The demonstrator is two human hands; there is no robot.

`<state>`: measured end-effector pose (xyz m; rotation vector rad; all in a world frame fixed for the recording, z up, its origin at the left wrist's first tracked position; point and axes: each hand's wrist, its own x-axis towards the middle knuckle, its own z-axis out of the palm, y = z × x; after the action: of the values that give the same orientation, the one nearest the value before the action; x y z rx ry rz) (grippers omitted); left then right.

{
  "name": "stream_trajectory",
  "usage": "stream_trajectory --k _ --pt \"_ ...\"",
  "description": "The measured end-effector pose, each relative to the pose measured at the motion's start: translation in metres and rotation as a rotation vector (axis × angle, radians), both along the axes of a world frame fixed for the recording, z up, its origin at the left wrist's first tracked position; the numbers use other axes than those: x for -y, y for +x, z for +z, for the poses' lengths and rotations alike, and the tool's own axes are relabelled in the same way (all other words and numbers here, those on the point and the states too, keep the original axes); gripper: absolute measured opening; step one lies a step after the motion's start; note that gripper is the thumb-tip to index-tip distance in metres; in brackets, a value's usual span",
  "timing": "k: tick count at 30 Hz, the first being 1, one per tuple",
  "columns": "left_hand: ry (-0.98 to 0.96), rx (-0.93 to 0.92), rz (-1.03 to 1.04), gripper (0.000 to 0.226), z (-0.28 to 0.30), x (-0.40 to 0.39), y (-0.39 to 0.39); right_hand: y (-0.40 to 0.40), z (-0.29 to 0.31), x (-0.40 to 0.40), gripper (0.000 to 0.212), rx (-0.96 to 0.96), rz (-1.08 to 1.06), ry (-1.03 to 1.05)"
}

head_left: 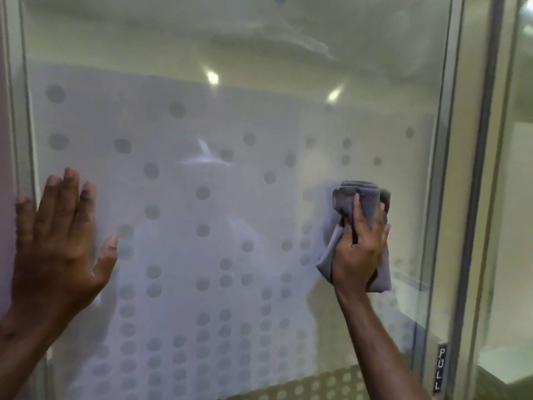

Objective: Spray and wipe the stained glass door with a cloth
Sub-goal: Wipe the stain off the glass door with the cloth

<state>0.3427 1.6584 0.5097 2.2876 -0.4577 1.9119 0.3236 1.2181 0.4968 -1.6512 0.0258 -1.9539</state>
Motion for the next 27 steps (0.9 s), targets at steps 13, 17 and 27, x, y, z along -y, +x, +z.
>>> stream_trajectory --k 13,17,27 --pt "-0.012 0.045 0.017 0.078 0.001 0.009 -0.012 0.001 0.185 0.036 0.049 0.106 0.117 0.122" --pt "-0.004 0.066 0.046 0.079 0.002 0.010 -0.015 0.002 0.209 0.001 0.046 0.104 0.115 -0.066" --pt "0.010 0.059 0.072 0.077 0.003 0.008 -0.015 -0.003 0.169 -0.163 0.029 0.053 -0.021 -1.150"
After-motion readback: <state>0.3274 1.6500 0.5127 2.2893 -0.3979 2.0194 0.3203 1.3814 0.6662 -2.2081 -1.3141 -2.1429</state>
